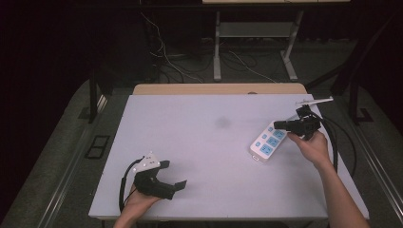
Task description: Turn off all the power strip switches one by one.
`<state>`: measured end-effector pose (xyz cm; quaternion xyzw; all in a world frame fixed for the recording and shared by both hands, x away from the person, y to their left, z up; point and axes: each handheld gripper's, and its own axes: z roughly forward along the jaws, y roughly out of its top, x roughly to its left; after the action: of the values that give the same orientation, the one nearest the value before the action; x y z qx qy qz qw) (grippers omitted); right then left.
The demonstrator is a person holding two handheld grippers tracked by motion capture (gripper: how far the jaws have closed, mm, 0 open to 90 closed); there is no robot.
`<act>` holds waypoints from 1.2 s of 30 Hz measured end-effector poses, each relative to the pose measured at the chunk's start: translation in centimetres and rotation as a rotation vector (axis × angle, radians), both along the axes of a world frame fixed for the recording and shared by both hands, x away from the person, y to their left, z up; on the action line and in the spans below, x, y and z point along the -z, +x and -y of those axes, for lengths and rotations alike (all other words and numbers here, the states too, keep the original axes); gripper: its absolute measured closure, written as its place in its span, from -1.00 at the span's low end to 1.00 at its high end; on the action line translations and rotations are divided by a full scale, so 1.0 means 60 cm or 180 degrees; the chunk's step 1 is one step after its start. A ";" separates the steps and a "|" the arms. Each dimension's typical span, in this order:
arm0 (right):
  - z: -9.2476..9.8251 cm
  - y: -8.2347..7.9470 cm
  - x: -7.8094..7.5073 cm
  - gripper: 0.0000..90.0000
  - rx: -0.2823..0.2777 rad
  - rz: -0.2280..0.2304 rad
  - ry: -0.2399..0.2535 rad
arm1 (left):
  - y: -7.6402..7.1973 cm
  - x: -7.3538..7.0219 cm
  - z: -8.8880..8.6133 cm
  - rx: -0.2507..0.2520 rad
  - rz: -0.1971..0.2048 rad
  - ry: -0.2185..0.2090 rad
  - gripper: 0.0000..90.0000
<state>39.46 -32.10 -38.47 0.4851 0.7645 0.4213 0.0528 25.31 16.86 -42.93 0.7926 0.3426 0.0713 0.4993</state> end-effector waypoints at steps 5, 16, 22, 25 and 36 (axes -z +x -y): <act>-0.004 -0.026 -0.009 0.24 0.0054 0.0081 0.0035 | 0.000 -0.001 0.000 -0.0004 0.0001 -0.0006 -1.00; -0.010 -0.098 -0.007 -0.99 -0.0048 0.0286 0.0322 | 0.000 -0.002 -0.002 -0.0025 0.0014 -0.0038 -1.00; -0.020 -0.138 0.004 -0.99 -0.0129 0.0423 0.0359 | 0.000 -0.001 -0.001 -0.0026 0.0012 -0.0036 -1.00; -0.021 -0.152 0.012 -0.99 -0.0155 0.0456 0.0382 | 0.000 -0.002 -0.002 -0.0015 0.0014 -0.0035 -1.00; -0.034 -0.201 0.048 -0.99 -0.0296 0.0446 0.0230 | 0.000 -0.002 -0.003 -0.0018 0.0007 -0.0037 -1.00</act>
<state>27.40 -30.04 -41.34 0.4201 0.7649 0.4835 0.0690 25.31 17.04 -42.83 0.7886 0.3447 0.0717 0.5041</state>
